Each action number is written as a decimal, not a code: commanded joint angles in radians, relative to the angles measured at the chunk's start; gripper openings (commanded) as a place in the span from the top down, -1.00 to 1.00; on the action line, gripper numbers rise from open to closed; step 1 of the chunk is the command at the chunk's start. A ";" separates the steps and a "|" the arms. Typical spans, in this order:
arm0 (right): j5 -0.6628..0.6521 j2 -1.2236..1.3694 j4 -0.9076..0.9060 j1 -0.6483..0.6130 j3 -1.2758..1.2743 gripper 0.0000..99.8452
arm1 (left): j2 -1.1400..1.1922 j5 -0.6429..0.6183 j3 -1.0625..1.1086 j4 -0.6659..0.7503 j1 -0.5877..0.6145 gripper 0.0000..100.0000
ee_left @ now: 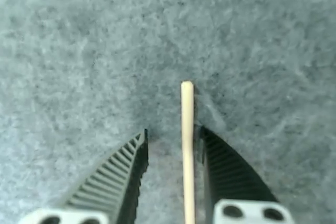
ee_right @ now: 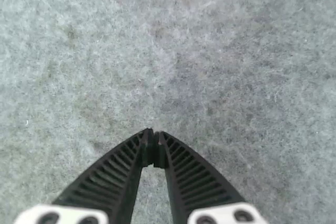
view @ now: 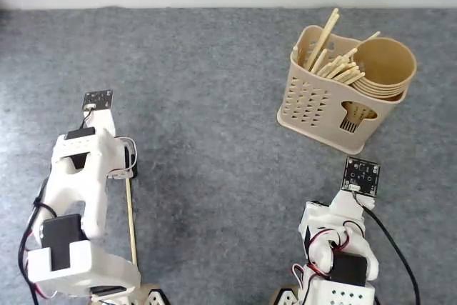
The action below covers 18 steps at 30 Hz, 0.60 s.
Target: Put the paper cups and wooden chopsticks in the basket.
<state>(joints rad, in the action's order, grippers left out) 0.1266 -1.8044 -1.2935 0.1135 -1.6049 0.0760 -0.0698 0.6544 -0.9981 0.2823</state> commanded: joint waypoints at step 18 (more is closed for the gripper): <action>0.005 -0.010 0.018 0.008 0.003 0.98 | -0.207 -0.110 -0.054 -0.110 -0.066 0.97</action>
<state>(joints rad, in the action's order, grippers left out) 0.1266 -1.8044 -1.2935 0.1135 -1.6049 0.0207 -0.1757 0.6345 -1.0426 0.2470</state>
